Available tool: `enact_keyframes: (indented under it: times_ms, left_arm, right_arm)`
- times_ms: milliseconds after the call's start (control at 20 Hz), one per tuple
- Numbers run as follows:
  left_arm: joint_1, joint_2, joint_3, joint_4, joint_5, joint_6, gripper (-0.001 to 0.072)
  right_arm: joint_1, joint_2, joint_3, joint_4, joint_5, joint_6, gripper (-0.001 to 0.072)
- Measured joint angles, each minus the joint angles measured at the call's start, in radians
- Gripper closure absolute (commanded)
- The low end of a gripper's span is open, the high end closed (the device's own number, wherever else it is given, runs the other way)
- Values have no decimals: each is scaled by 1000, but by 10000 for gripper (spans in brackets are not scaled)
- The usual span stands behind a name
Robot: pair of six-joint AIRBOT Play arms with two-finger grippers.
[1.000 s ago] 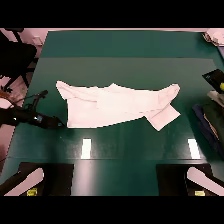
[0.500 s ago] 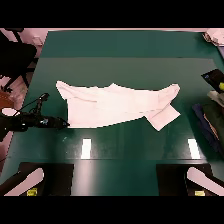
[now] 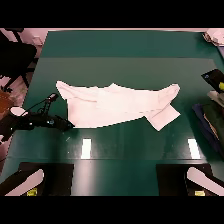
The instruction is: Fold the shirts.
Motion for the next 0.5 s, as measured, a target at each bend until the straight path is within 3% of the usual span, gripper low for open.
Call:
enact_keyframes:
  times_ms: [100, 350, 500]
  left_arm:
    - [-16, 0, 0, 5, 29, -11, 679]
    - [-28, 0, 10, 14, 44, -19, 685]
    - [-30, 0, 61, 64, -7, -23, 685]
  right_arm:
    - [0, 0, 0, 0, 0, 0, 120]
    - [5, 0, 0, -23, 10, -38, 121]
    - [38, 0, 0, -148, 33, -71, 122]
